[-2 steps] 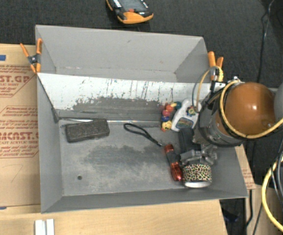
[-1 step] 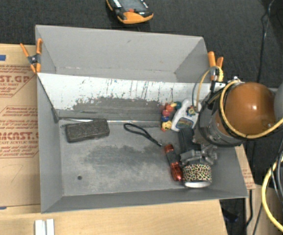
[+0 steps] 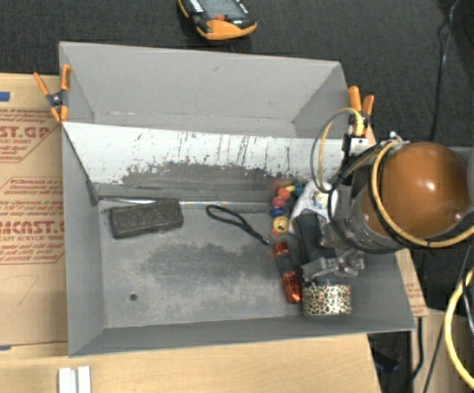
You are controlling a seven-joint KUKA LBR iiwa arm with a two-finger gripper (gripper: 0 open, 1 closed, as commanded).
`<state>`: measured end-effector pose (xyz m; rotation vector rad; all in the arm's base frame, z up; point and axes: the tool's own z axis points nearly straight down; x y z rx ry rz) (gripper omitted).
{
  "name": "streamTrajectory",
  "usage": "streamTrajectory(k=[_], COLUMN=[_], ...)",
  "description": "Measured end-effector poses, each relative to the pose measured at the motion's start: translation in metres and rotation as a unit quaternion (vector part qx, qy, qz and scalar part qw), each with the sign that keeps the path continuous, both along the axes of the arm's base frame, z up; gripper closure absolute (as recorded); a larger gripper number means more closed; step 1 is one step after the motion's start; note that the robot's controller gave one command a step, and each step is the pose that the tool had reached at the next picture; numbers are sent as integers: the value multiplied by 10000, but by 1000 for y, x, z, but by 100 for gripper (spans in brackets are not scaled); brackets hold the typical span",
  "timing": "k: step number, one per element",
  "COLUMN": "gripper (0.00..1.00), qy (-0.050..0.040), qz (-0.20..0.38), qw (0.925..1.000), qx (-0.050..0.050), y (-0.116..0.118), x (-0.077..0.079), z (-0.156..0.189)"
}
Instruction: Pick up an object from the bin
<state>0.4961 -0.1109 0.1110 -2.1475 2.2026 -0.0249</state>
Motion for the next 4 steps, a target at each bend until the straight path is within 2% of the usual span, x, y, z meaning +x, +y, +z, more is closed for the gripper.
streamTrajectory(k=[1,2,3,4], gripper=[100,100,100,100], qy=[167,76,87,-23], qz=[-442,-134,-36,1795], qw=[9989,9999,9999,9837], qx=[43,42,53,-69], y=[-20,7,4,-2], x=[14,-3,2,2], z=[88,15,28,-6])
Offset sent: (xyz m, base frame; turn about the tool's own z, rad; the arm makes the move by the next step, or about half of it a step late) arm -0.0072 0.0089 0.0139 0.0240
